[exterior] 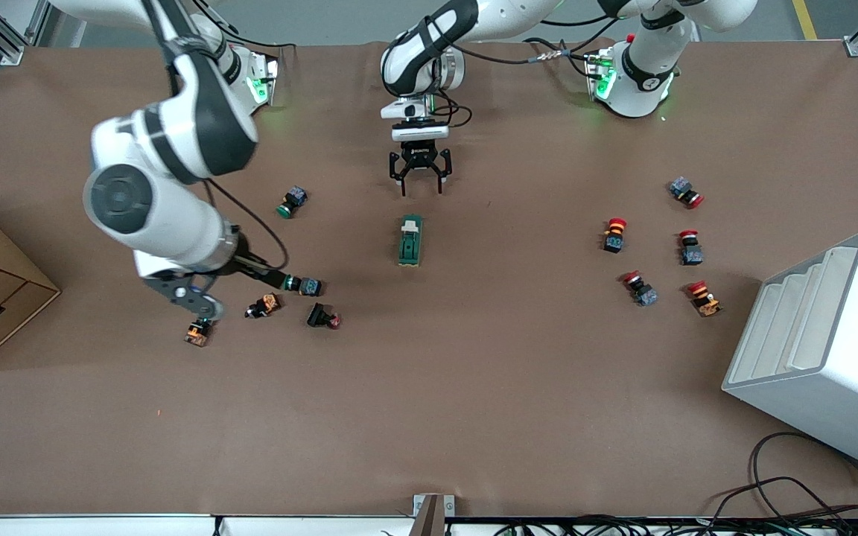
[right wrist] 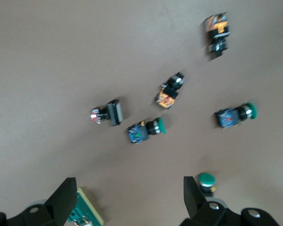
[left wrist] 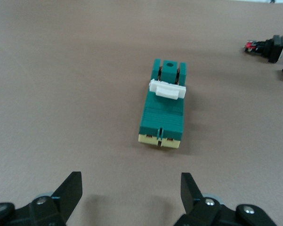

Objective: Close load switch with both arms

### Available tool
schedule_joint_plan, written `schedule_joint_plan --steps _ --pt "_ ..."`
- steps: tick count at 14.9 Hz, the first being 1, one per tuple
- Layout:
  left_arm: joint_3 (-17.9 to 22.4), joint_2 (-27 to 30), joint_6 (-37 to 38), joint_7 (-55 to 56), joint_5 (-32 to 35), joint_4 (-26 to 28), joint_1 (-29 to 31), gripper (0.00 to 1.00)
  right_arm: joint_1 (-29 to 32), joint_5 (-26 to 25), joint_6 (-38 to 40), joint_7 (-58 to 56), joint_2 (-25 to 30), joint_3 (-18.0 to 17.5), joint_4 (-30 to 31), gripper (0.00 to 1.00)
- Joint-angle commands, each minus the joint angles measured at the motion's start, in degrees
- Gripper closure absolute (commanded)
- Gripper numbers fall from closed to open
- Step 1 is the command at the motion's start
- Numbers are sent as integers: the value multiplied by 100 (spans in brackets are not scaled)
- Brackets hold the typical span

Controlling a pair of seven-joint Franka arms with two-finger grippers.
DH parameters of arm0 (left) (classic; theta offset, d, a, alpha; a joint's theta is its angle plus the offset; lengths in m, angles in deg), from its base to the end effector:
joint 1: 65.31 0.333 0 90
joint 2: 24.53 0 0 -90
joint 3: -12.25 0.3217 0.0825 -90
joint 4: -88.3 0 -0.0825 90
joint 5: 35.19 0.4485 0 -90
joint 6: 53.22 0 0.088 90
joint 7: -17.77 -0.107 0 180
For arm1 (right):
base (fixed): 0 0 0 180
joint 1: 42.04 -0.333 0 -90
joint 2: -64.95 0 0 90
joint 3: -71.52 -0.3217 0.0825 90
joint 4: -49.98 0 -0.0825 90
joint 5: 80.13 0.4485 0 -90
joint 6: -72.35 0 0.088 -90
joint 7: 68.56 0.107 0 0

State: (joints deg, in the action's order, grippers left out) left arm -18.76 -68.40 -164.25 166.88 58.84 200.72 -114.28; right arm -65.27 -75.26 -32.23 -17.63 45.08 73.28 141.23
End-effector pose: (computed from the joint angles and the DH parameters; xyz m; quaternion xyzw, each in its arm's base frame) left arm 0.1559 -0.5939 0.0611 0.8931 0.0442 0.4474 0.0132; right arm 0.6578 0.2684 0.4068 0.9617 -0.2657 -0.0667 0.0052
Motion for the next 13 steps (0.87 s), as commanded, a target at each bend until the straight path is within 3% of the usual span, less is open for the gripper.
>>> schedule_joint_plan --steps 1,7,10,13 --pt "42 -192 274 21 527 -71 -42 7 -243 145 -185 346 -228 52 95 0" --pt "332 -394 415 4 1179 -184 -147 4 -1007 374 -1818 1716 -272 44 1192 0" --pt "359 -500 424 -66 1188 -430 -183 3 -1525 1004 -2249 1841 -500 44 1343 0" --pt "368 -544 424 -338 1153 -571 -174 2 -1974 1086 -3039 2306 -510 52 1790 0"
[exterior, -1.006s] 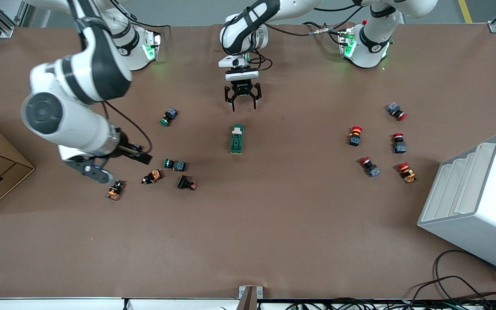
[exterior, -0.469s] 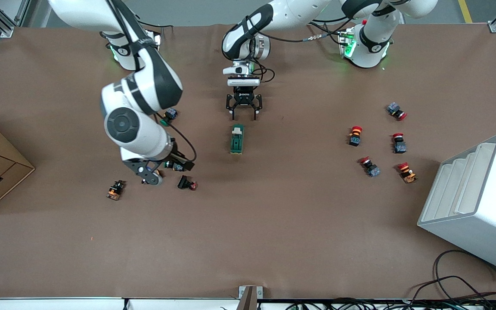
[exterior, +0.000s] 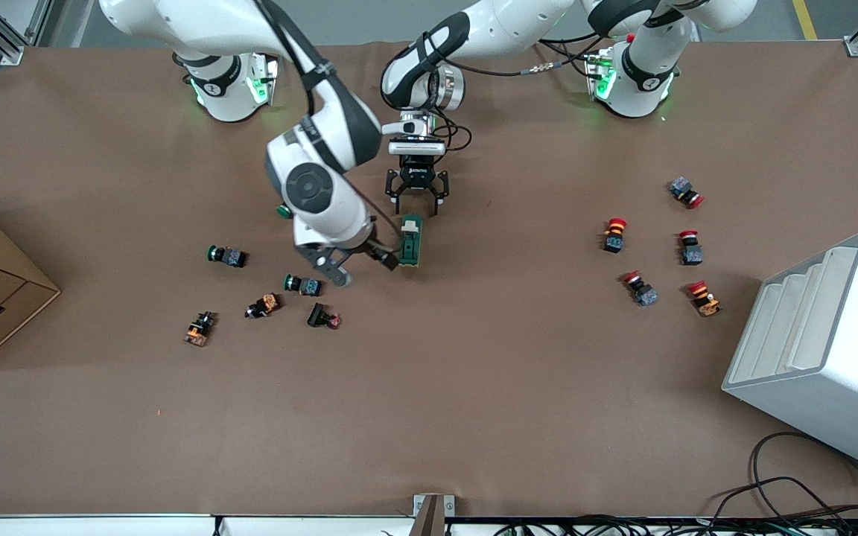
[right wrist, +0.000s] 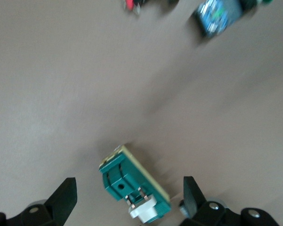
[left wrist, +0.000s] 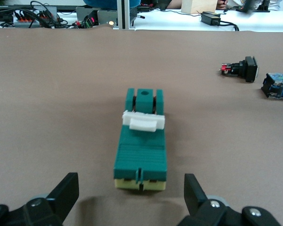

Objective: Close load switch with both arms

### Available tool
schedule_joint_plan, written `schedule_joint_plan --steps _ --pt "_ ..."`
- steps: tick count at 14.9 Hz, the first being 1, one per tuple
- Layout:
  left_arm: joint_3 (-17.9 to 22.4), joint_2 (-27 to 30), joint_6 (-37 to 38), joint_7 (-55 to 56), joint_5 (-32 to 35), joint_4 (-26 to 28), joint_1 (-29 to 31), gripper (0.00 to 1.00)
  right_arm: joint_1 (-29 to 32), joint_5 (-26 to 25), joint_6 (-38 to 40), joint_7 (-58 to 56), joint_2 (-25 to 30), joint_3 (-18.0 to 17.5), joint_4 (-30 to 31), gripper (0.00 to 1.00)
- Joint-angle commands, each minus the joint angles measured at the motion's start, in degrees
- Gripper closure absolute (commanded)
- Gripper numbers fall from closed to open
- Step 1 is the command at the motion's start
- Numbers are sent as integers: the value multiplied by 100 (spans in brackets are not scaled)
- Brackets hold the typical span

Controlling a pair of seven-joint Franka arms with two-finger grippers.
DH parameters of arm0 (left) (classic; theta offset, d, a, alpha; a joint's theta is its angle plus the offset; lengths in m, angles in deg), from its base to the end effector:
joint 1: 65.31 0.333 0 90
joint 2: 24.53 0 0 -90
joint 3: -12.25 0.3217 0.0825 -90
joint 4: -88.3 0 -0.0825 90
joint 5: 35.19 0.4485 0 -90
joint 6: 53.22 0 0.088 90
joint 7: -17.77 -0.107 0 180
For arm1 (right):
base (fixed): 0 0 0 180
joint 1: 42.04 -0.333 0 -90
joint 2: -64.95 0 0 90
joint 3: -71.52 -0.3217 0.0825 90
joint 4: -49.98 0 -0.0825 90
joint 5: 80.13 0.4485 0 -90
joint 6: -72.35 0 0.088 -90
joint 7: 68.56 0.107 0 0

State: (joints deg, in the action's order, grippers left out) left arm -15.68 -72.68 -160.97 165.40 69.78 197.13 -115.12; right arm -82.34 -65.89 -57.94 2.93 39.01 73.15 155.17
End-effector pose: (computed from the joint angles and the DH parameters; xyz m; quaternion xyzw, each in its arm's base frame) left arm 0.1916 -0.5994 0.0372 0.8583 -0.0100 0.5126 0.0223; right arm 0.5374 0.4390 0.2457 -0.9300 0.3567 0.0759 0.0447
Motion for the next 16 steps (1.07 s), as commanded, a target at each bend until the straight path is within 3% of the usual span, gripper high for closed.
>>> schedule_joint_plan --steps 1,4,8,16 --pt "69 -160 96 -200 50 -222 -90 2 -389 149 -749 312 98 65 571 0" --pt "69 -196 88 -217 50 -239 -90 1 -680 158 -1488 514 80 65 994 0" --pt "60 -327 96 -297 41 -371 -98 1 -891 158 -1919 813 -200 56 1004 0" --pt "69 -415 184 -235 15 -380 -222 1 -1111 193 -2307 1060 -412 56 942 0"
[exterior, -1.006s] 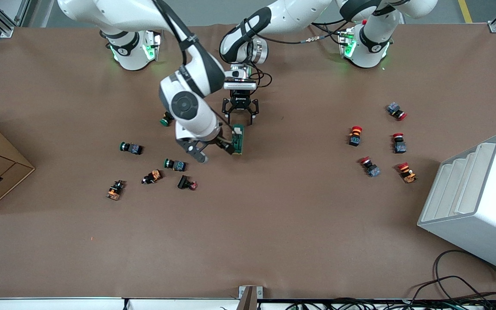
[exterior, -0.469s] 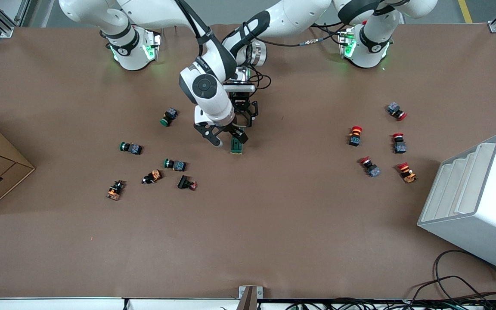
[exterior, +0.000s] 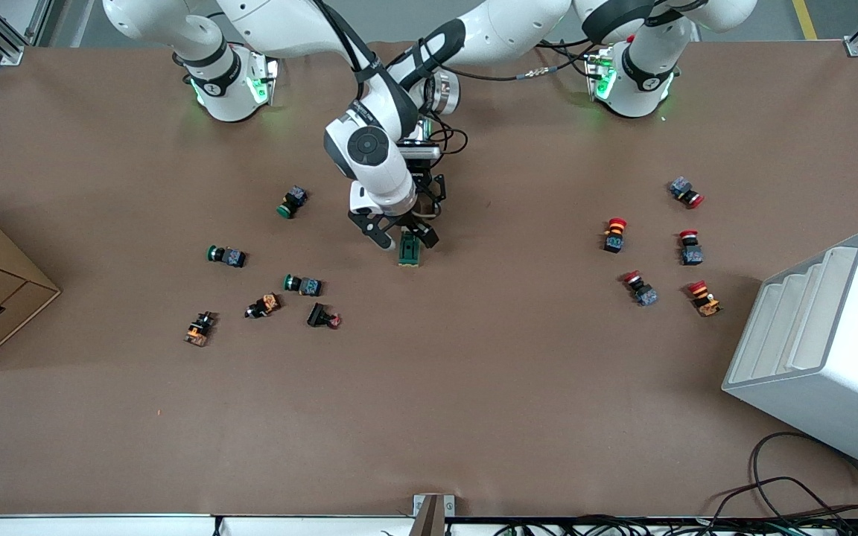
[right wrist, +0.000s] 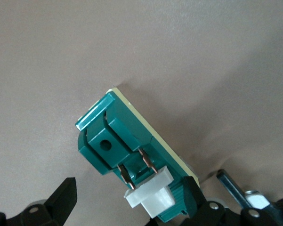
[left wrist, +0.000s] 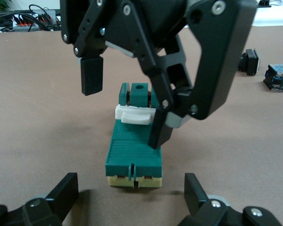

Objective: Close load switch with both arms

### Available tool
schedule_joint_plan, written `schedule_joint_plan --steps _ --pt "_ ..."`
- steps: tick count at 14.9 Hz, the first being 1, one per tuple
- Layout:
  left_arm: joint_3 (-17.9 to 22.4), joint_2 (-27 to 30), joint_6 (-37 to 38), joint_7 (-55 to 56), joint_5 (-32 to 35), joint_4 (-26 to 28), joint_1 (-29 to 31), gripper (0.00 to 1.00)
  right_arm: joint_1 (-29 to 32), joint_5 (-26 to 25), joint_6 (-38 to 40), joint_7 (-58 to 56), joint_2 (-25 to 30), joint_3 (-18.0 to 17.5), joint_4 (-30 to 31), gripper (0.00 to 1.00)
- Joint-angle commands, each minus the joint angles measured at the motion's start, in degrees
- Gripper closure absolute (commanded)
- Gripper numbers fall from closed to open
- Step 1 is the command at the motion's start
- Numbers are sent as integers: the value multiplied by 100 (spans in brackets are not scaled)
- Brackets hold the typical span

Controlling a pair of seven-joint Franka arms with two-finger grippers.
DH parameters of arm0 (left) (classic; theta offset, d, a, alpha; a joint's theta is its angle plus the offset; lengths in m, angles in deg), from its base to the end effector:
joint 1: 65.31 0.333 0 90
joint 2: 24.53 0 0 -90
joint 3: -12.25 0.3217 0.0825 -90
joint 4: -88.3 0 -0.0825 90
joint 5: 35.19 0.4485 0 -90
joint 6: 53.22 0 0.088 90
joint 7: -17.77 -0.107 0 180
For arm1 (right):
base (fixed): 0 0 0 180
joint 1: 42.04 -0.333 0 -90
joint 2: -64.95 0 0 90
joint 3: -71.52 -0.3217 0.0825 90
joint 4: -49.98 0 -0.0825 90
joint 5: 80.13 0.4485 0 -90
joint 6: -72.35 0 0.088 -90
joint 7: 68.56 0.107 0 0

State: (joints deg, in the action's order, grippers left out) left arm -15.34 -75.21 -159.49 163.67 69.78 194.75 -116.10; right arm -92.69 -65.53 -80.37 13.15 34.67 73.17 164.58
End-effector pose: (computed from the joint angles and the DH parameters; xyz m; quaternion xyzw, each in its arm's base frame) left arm 0.1908 -0.6054 0.0245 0.8554 -0.0186 0.5175 0.0081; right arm 0.4386 0.4933 0.1555 -0.9202 0.3808 0.0248 0.0868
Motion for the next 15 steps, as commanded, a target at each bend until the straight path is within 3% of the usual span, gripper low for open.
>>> schedule_joint_plan --steps 1,15 --pt "26 -162 71 -62 15 -133 -124 1 -68 166 -74 55 -4 54 -43 0" --pt "26 -153 106 -35 15 -141 -124 1 301 157 -21 21 -92 81 -728 0"
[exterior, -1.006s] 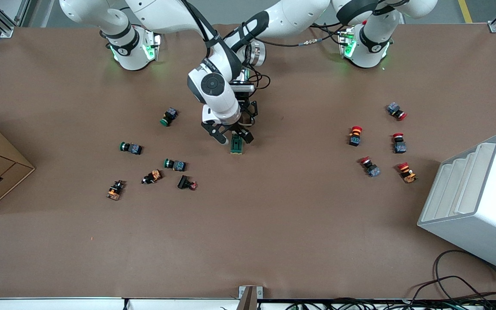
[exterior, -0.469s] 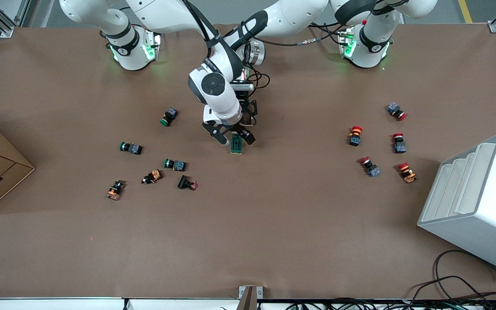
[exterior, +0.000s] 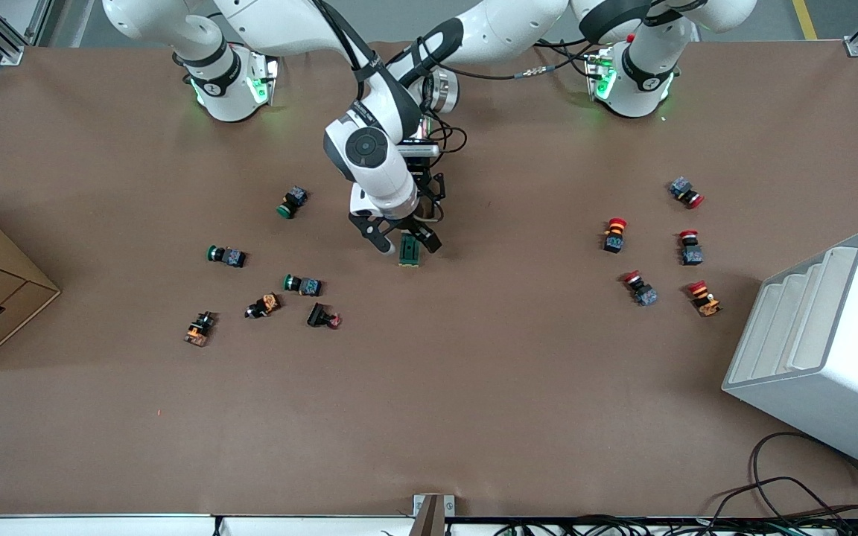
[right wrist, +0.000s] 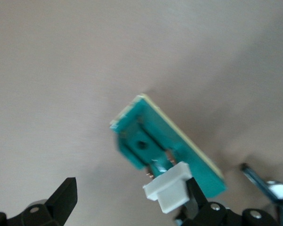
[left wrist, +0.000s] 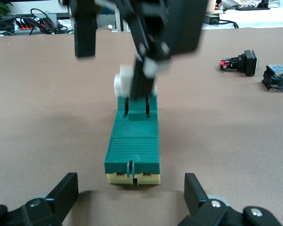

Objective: Close load switch with both arms

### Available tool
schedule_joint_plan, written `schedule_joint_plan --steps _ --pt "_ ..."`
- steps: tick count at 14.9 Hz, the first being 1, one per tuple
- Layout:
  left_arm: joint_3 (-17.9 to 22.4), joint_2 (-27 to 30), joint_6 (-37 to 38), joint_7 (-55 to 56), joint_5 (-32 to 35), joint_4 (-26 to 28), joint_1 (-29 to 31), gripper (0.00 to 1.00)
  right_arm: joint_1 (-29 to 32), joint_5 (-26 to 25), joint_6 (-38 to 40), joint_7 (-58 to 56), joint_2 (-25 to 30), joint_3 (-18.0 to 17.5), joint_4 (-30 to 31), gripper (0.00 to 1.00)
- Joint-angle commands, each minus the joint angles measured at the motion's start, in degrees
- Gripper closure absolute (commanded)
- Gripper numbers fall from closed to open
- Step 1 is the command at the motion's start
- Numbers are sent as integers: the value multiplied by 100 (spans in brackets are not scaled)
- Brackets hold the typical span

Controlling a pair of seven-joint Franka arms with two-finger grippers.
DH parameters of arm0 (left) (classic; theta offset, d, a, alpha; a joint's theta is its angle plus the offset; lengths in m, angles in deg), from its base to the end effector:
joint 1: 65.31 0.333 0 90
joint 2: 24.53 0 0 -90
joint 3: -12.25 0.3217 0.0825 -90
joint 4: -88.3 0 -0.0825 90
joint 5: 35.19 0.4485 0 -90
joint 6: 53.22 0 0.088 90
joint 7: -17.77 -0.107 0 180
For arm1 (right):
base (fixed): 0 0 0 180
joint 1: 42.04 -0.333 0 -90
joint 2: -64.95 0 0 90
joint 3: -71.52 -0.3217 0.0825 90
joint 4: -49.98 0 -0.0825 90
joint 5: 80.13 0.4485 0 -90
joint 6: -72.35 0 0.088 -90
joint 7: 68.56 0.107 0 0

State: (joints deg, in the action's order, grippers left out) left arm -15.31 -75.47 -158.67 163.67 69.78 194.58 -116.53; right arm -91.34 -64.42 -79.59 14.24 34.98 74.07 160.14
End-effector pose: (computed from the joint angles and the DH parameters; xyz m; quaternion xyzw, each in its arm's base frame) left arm 0.1882 -0.6060 0.0232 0.8527 -0.0193 0.5220 0.0058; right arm 0.4777 0.4984 0.1923 -0.9042 0.4091 0.0155 0.1214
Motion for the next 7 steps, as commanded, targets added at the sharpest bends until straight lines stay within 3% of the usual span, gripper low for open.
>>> schedule_joint_plan --steps 1,7 --pt "23 -127 24 -35 15 -125 -81 1 227 46 -99 -106 -158 -9 -354 0" --pt "23 -118 24 -35 15 -116 -54 1 325 2 -107 -168 -386 -9 -469 0"
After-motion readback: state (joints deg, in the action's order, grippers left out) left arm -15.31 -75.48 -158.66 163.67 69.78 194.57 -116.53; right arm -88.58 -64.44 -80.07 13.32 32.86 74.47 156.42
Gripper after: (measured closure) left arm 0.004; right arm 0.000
